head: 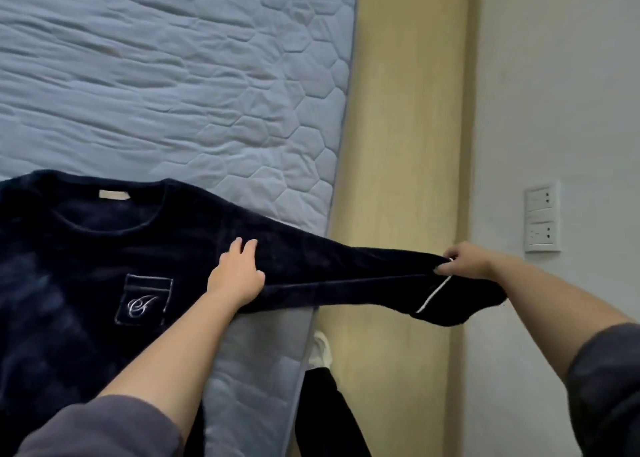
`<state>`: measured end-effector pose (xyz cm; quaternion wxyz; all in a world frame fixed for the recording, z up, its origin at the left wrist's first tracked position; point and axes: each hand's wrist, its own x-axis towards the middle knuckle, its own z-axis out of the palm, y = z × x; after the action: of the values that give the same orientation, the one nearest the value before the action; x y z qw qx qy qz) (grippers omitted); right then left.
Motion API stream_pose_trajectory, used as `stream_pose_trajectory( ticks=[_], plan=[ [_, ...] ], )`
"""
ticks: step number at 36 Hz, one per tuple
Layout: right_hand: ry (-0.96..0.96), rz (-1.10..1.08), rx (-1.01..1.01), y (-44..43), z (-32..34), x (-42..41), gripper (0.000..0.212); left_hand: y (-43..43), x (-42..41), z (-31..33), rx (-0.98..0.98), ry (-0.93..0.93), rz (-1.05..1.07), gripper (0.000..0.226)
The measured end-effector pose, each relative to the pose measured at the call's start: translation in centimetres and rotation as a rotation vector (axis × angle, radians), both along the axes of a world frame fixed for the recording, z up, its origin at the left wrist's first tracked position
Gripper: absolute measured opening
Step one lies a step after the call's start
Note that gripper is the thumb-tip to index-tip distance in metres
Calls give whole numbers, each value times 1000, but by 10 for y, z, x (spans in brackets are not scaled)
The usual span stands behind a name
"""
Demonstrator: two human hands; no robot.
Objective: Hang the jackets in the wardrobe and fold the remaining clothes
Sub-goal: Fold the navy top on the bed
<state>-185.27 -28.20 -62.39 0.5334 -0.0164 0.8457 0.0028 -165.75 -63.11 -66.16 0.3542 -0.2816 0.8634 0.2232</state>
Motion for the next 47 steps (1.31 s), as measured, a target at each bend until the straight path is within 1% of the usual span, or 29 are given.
stream_pose_trajectory(
  ticks=[2,3,4,7,9,11,13,14,16,18,20,22,23,25,27,28,29,31,32,33,35,36,38,40,42,44,45,46,47],
  plan=[
    [-13,15,-11,8,-8,-7,24,12,-13,-8,16,-41,-26,70],
    [-36,15,-18,11,-15,-8,26,17,-17,-12,30,-67,-35,72],
    [-69,13,-27,14,-23,-7,27,22,-20,-18,42,-98,-41,74],
    [-204,17,-25,20,-42,-1,40,30,-24,-35,33,-177,-69,79],
    [-287,75,-1,24,-50,4,31,33,-23,-44,-33,-184,-151,85],
    [-328,155,47,32,-57,5,24,35,-22,-51,-144,-93,-310,94],
    [-336,207,104,42,-63,5,21,37,-23,-58,-208,54,-502,99],
    [-324,215,122,48,-65,5,20,39,-24,-62,-213,118,-593,100],
    [-291,217,137,58,-66,4,15,42,-30,-68,-204,186,-734,100],
    [-263,175,127,65,-66,2,15,46,-42,-72,-231,201,-788,93],
    [-238,29,77,74,-68,2,17,44,-57,-72,-247,243,-769,71],
    [-219,-287,-31,88,-70,5,15,41,-71,-72,-165,262,-750,44],
    [-204,-474,-96,95,-70,8,15,39,-76,-72,-84,253,-752,36],
    [-146,-815,-228,106,-71,15,18,36,-84,-68,102,181,-724,28],
    [-77,-1109,-378,113,-74,23,21,37,-90,-60,225,89,-616,25],
    [-51,-1234,-455,114,-76,27,22,39,-93,-58,225,119,-562,23],
    [-32,-1328,-513,113,-77,33,22,40,-95,-57,185,193,-512,20],
    [11,-1401,-533,109,-81,44,19,42,-96,-55,65,375,-357,15],
    [49,-1388,-510,105,-82,50,18,44,-96,-54,35,418,-284,14],
    [99,-1364,-482,101,-84,56,17,46,-94,-54,21,444,-245,21],
    [208,-1302,-443,95,-87,64,18,54,-86,-53,-25,505,-263,34],
    [258,-1264,-427,92,-87,67,18,60,-80,-50,-59,564,-287,35],
    [347,-1194,-390,86,-86,72,14,71,-61,-45,-101,671,-359,28],
    [385,-1146,-360,83,-87,74,15,78,-35,-47,-83,699,-482,28],
    [369,-1135,-367,83,-89,76,18,81,-7,-55,-82,636,-598,41],
    [329,-1150,-370,84,-92,78,21,79,18,-68,-144,519,-674,67],
    [310,-1164,-364,84,-94,78,24,78,28,-74,-176,443,-699,81],
    [300,-1182,-353,85,-96,79,28,77,36,-79,-205,371,-697,90],
    [301,-1202,-342,86,-97,80,31,77,41,-81,-233,314,-674,93]
  ],
)
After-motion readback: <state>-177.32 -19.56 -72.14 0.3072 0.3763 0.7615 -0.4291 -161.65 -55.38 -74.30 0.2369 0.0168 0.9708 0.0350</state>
